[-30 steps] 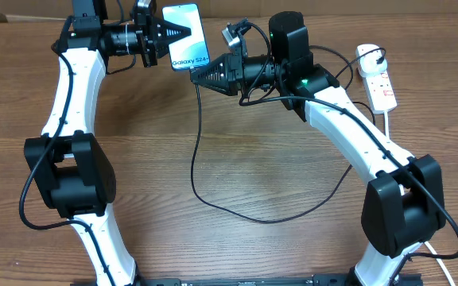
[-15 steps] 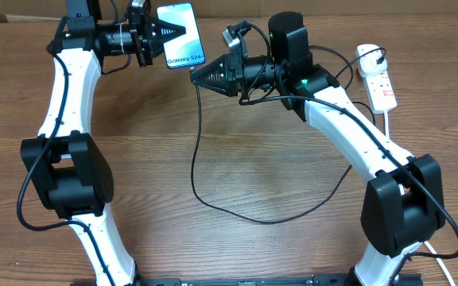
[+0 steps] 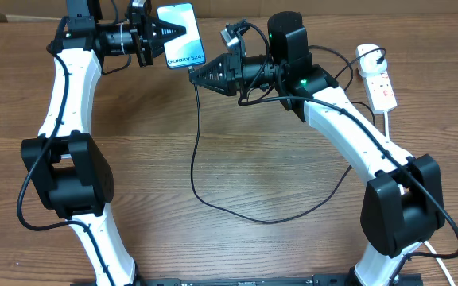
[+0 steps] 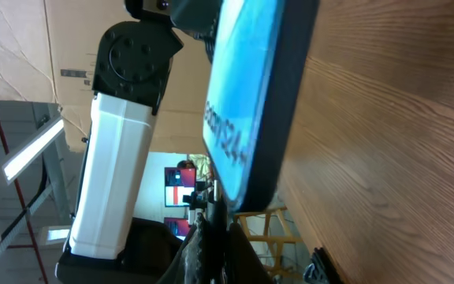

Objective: Plug charger to phone and switch on socket

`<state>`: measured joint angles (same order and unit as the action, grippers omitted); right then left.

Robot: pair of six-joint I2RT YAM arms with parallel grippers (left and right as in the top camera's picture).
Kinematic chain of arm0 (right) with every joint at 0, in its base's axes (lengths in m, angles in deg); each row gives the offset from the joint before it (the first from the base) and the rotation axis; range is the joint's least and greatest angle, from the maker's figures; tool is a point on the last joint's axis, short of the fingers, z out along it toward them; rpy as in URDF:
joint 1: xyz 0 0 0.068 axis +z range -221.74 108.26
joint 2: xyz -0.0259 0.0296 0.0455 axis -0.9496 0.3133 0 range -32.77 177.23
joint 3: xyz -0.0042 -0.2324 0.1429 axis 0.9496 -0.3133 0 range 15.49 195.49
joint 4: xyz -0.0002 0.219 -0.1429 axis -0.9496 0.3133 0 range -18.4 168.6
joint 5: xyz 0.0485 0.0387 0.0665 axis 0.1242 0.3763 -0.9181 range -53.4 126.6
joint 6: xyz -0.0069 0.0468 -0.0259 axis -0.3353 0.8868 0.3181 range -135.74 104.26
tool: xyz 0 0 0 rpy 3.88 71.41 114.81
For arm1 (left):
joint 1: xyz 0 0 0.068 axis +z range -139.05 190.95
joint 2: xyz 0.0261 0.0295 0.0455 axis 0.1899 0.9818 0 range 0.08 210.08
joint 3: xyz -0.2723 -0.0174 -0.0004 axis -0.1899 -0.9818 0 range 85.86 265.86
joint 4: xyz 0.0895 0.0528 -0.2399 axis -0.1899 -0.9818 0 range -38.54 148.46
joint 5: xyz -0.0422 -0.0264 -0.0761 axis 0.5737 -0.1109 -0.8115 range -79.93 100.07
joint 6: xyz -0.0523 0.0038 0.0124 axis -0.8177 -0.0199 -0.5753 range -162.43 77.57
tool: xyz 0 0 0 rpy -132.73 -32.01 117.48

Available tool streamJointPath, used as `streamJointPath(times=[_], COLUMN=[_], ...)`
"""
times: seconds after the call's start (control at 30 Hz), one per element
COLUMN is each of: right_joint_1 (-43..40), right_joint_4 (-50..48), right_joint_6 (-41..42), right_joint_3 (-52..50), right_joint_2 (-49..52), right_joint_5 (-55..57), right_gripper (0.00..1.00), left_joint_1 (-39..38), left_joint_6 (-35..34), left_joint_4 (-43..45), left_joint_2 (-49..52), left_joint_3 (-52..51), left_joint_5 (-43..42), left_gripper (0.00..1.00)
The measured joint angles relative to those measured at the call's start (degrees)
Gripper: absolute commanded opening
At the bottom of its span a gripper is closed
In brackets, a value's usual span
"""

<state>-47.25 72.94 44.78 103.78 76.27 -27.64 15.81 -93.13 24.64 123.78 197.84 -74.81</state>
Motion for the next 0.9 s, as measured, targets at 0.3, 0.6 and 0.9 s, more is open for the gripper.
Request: streamJointPath(times=[0.3, 0.6, 0.9], right_joint_1=[-0.02, 0.00, 0.00], right_joint_4=[-0.37, -0.37, -0.35], right_joint_6=[0.76, 0.79, 0.76], right_joint_3=[0.00, 0.00, 0.00], right_joint_2=[0.00, 0.00, 0.00], right_joint_5=[0.00, 0.02, 0.11], right_gripper=[0.04, 0.04, 0.04], left_joint_1=[0.00, 0.00, 0.00], left_joint_6=[-0.20, -0.39, -0.42], left_joint_4=[0.00, 0.00, 0.00], left_joint_2=[0.00, 0.00, 0.00], left_joint_3=[0.00, 0.00, 0.00], left_joint_5=[0.00, 0.02, 0.00], left_gripper=[0.04, 0.04, 0.04])
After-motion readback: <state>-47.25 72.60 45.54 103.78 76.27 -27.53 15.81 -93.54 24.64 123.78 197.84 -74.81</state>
